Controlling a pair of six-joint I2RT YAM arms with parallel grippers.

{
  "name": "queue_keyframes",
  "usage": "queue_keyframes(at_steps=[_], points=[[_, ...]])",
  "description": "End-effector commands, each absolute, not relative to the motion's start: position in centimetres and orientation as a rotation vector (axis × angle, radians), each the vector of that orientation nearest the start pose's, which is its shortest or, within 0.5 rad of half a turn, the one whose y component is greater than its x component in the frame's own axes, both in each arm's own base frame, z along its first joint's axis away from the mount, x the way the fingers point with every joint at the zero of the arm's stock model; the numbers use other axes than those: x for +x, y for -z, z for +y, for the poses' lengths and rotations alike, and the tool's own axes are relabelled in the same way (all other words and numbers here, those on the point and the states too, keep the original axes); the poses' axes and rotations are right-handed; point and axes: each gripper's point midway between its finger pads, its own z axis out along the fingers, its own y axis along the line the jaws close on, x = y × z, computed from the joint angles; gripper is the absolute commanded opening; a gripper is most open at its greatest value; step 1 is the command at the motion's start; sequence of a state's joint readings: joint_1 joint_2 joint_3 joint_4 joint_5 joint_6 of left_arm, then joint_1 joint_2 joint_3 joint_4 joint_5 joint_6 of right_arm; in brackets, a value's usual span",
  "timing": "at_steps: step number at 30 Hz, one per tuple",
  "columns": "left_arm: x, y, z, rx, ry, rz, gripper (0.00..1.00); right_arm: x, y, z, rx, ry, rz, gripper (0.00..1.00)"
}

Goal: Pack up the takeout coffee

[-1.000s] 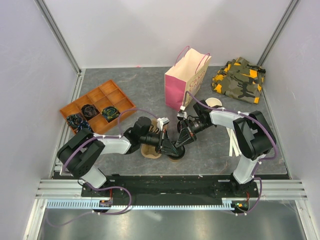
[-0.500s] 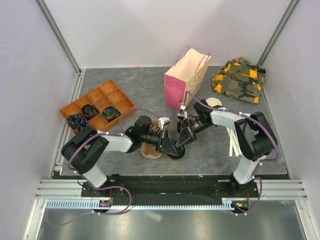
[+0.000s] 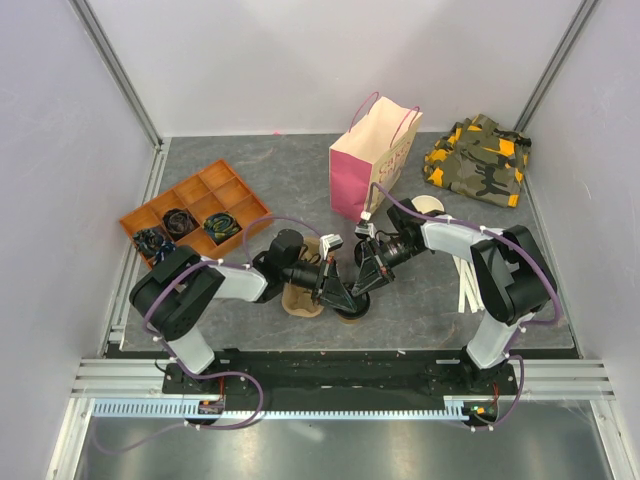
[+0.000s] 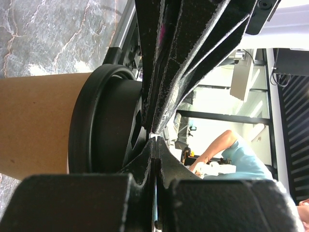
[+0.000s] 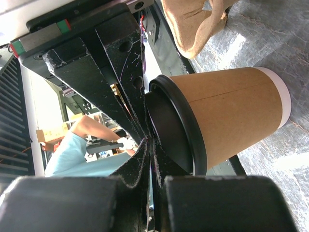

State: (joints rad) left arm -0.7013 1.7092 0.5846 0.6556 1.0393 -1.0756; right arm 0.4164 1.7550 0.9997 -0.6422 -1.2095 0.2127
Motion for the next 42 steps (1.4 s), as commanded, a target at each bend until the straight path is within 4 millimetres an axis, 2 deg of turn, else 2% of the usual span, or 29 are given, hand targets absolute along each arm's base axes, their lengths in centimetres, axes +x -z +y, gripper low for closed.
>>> queue_keyframes(at_steps=[1,4,10,12,15,21,23,25,26,28,29,30,31,32,36,37,40,42], points=[[11.8,2.5,-28.6,-0.075,1.424,3.025,0.02,18.6,-7.2,25.0,-0.485,-1.609,2.850,0.07],[12.4,1.2,-29.5,-0.015,1.492,2.970,0.02,18.6,-7.8,25.2,-0.501,-1.626,2.830,0.07],[14.9,-5.8,-32.9,0.198,1.702,2.694,0.02,19.5,-11.2,26.1,-0.581,-1.683,2.692,0.08],[14.9,-7.8,-33.7,0.255,1.747,2.632,0.02,19.8,-12.3,26.5,-0.605,-1.699,2.652,0.09],[14.4,-9.7,-34.3,0.280,1.797,2.578,0.02,19.6,-13.7,26.9,-0.639,-1.723,2.605,0.11],[14.0,-12.6,-34.3,0.340,1.856,2.470,0.02,19.2,-15.6,27.2,-0.677,-1.752,2.549,0.14],[13.9,-14.7,-34.3,0.392,1.883,2.387,0.02,19.4,-16.6,27.4,-0.691,-1.755,2.519,0.18],[13.9,-16.0,-34.3,0.429,1.885,2.337,0.06,19.7,-17.4,27.4,-0.706,-1.732,2.496,0.20],[13.7,-16.8,-34.0,0.442,1.883,2.319,0.13,20.0,-17.7,27.5,-0.718,-1.709,2.484,0.23],[13.7,-18.1,-33.9,0.481,1.881,2.267,0.19,20.1,-18.1,27.5,-0.731,-1.689,2.473,0.26],[13.5,-18.8,-33.6,0.490,1.878,2.261,0.27,20.4,-18.3,27.3,-0.726,-1.656,2.482,0.27],[13.9,-19.3,-33.2,0.478,1.861,2.249,0.29,20.4,-18.4,27.2,-0.737,-1.625,2.485,0.28],[14.0,-19.3,-32.7,0.484,1.835,2.244,0.31,20.8,-18.7,27.0,-0.766,-1.572,2.470,0.32],[14.5,-19.6,-31.8,0.439,1.792,2.254,0.36,21.2,-17.8,26.3,-0.752,-1.452,2.523,0.34],[15.9,-18.9,-28.9,0.333,1.653,2.298,0.50,22.7,-16.9,24.0,-0.770,-1.137,2.572,0.40],[16.8,-18.5,-28.4,0.331,1.569,2.288,0.53,22.8,-16.8,23.6,-0.777,-1.097,2.579,0.45],[17.6,-17.0,-26.9,0.342,1.383,2.362,0.56,22.4,-16.0,22.6,-0.767,-1.020,2.613,0.54],[17.5,-16.1,-26.9,0.349,1.353,2.419,0.57,22.1,-15.6,22.5,-0.765,-1.022,2.617,0.55]])
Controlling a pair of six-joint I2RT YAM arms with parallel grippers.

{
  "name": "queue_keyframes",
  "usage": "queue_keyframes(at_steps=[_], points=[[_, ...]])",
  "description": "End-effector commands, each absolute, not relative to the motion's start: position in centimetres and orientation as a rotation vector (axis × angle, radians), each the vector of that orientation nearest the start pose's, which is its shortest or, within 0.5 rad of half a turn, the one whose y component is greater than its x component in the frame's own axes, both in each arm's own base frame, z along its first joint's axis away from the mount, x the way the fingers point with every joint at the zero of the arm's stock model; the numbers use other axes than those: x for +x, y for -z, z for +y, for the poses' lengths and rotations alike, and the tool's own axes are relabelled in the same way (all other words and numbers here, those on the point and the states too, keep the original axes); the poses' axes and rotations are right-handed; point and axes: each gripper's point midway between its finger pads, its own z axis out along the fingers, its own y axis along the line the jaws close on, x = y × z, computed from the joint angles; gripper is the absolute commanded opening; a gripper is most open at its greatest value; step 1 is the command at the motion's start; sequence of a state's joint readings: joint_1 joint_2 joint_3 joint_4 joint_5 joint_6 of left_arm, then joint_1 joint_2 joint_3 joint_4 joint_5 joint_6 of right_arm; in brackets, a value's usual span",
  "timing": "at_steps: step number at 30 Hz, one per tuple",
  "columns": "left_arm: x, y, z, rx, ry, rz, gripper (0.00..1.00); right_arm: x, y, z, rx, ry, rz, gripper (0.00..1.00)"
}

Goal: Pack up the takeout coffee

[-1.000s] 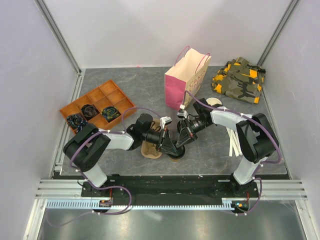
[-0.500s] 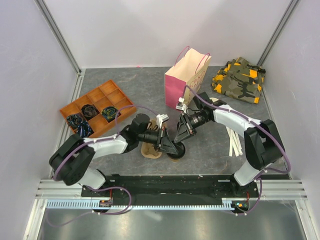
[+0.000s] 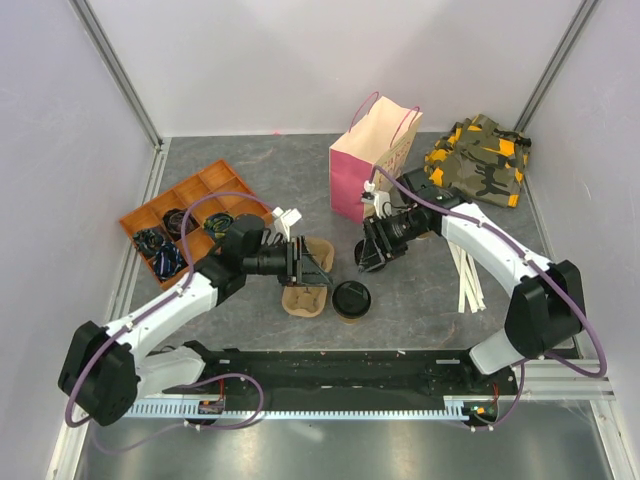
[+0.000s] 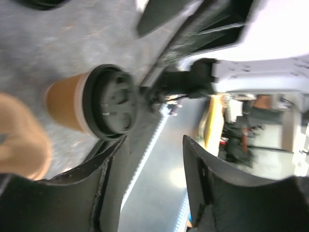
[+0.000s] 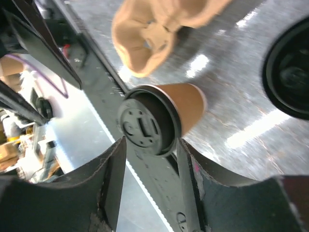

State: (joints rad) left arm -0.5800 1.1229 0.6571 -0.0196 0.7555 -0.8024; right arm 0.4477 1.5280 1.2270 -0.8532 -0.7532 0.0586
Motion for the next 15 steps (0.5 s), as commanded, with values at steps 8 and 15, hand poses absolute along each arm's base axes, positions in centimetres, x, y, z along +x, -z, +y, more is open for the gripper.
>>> queue_keyframes(at_steps=[8,15], points=[[15.5,-13.6,-27.7,0.351,1.384,2.570,0.68,19.9,-13.4,22.2,-0.720,-1.101,2.716,0.66],[15.9,-14.8,-29.0,0.324,1.519,2.464,0.64,19.5,-13.5,23.3,-0.709,-1.229,2.693,0.66]])
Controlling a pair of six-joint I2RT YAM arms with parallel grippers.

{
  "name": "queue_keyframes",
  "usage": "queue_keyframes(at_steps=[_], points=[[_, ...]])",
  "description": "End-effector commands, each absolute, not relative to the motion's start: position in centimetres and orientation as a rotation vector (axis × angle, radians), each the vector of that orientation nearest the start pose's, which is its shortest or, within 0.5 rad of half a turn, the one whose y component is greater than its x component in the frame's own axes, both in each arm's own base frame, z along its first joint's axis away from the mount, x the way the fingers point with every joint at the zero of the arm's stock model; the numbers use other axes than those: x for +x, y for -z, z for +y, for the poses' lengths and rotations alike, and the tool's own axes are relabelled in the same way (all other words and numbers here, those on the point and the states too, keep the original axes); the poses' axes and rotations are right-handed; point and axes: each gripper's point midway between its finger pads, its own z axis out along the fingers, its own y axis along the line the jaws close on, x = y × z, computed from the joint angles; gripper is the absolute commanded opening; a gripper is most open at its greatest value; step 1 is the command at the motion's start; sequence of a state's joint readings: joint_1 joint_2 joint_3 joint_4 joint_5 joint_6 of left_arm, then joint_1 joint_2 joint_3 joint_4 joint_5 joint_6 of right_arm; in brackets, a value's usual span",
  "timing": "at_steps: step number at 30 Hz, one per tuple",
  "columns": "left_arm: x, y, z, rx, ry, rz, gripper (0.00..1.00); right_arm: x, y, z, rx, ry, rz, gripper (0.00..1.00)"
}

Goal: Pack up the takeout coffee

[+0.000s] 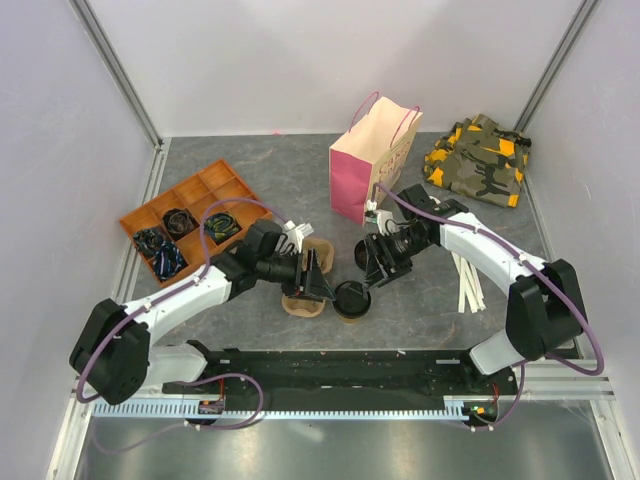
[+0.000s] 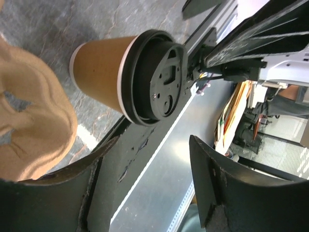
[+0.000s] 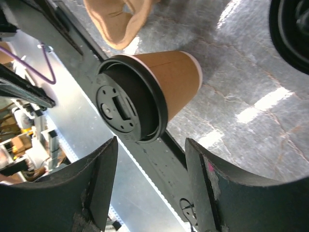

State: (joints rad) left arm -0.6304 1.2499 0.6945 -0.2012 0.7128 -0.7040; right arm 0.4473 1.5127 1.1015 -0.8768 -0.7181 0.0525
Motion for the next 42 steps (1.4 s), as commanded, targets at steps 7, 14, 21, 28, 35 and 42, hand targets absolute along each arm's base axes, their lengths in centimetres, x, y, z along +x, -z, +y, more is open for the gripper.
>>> queue_keyframes(at_steps=[7,14,21,28,35,42], points=[[15.9,-13.2,-29.2,0.212,1.549,2.530,0.61,19.6,-13.6,24.0,-0.696,-1.288,2.692,0.64],[16.6,-13.0,-30.2,0.153,1.607,2.517,0.68,20.0,-13.0,23.9,-0.675,-1.260,2.717,0.68],[16.7,-11.8,-30.4,0.050,1.632,2.555,0.80,19.8,-12.8,23.4,-0.646,-1.228,2.734,0.86],[17.0,-11.6,-30.9,-0.014,1.678,2.552,0.87,20.4,-12.8,22.7,-0.586,-1.232,2.734,0.89],[17.8,-12.8,-31.5,-0.005,1.734,2.495,0.87,21.5,-15.5,21.3,-0.516,-1.352,2.615,0.84],[19.8,-15.2,-26.5,-0.059,1.641,2.413,0.87,21.4,-21.4,24.0,-0.578,-1.478,2.398,0.58]])
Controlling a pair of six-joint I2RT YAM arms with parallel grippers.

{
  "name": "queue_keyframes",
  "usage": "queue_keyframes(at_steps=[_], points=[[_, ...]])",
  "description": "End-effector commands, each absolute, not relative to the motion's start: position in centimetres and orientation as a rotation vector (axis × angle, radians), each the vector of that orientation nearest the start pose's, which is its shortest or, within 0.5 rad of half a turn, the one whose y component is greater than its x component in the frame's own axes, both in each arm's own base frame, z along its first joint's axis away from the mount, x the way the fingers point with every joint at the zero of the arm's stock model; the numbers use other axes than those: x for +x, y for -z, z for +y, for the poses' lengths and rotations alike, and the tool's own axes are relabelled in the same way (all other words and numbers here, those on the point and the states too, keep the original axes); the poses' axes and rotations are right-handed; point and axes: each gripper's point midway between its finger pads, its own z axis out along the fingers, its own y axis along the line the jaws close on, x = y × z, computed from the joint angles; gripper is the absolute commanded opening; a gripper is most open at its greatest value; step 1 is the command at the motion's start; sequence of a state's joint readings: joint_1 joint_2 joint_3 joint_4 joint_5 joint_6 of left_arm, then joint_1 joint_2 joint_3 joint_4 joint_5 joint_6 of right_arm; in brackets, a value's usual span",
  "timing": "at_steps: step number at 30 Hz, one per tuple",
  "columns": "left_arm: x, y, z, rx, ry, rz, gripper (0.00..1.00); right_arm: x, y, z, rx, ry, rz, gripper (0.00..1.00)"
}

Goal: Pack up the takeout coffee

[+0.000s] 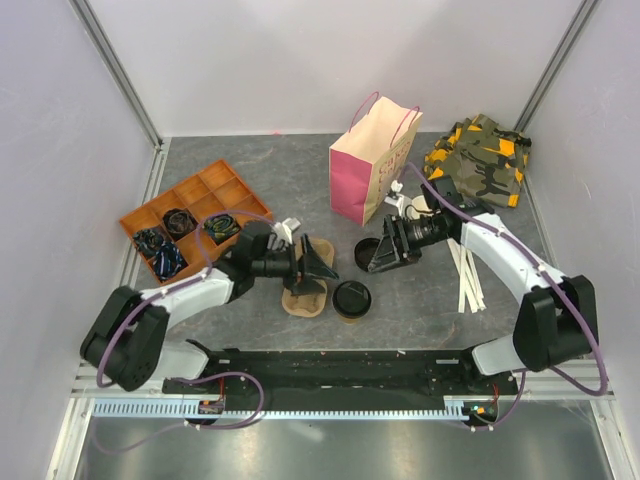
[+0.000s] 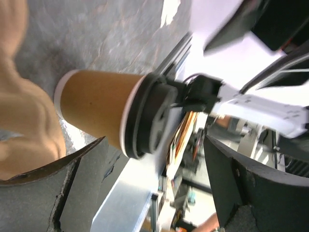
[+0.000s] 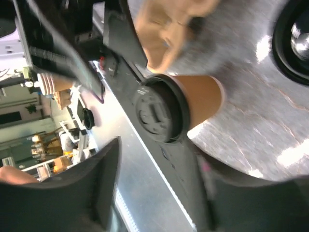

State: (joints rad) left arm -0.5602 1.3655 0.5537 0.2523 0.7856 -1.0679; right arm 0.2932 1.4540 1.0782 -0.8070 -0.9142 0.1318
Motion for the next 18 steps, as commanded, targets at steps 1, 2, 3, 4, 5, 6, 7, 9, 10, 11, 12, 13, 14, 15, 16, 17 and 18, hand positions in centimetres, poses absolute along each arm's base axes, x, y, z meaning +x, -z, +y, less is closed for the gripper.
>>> queue_keyframes(at_steps=[1,2,3,4,5,6,7,9,10,11,12,13,14,15,16,17,18], points=[[20.1,-15.4,-25.8,-0.053,1.620,2.400,0.87,21.3,-21.3,24.3,-0.595,-1.444,2.398,0.53],[20.2,-15.5,-25.2,-0.017,1.596,2.380,0.87,21.2,-21.3,24.8,-0.622,-1.411,2.391,0.44],[20.6,-15.2,-24.0,-0.062,1.560,2.389,0.87,20.2,-21.2,25.9,-0.695,-1.393,2.389,0.39],[21.0,-15.9,-23.5,-0.030,1.539,2.344,0.87,20.2,-20.6,26.2,-0.714,-1.337,2.400,0.35],[20.9,-15.9,-23.0,-0.046,1.532,2.346,0.87,20.1,-20.4,26.5,-0.733,-1.318,2.402,0.28],[21.4,-16.1,-22.3,-0.071,1.514,2.331,0.87,19.6,-20.0,27.1,-0.755,-1.319,2.415,0.25],[21.5,-16.6,-22.1,-0.072,1.512,2.313,0.87,19.5,-19.7,27.3,-0.761,-1.318,2.422,0.22],[21.8,-16.9,-21.9,-0.071,1.501,2.295,0.87,19.2,-18.8,28.0,-0.774,-1.325,2.440,0.19],[21.8,-17.2,-21.9,-0.071,1.504,2.280,0.87,19.2,-18.6,28.2,-0.783,-1.325,2.444,0.19],[21.9,-17.3,-21.9,-0.080,1.502,2.271,0.87,19.3,-18.4,28.5,-0.789,-1.320,2.444,0.18],[21.9,-17.2,-21.8,-0.088,1.502,2.272,0.87,19.0,-18.0,28.9,-0.803,-1.324,2.457,0.18],[21.8,-17.2,-21.8,-0.095,1.505,2.274,0.87,19.0,-17.7,29.0,-0.804,-1.321,2.464,0.18],[21.8,-17.2,-21.9,-0.100,1.508,2.272,0.87,18.9,-17.2,29.1,-0.804,-1.316,2.477,0.18],[21.8,-17.1,-21.8,-0.107,1.506,2.274,0.87,18.9,-16.7,29.2,-0.804,-1.317,2.489,0.18],[21.9,-17.2,-21.8,-0.113,1.510,2.275,0.87,18.6,-16.1,29.3,-0.806,-1.320,2.508,0.18],[22.2,-17.6,-21.9,-0.099,1.512,2.247,0.87,18.7,-15.9,29.4,-0.804,-1.320,2.509,0.17],[22.1,-17.6,-22.0,-0.102,1.517,2.248,0.87,18.7,-15.5,29.5,-0.799,-1.328,2.519,0.17]])
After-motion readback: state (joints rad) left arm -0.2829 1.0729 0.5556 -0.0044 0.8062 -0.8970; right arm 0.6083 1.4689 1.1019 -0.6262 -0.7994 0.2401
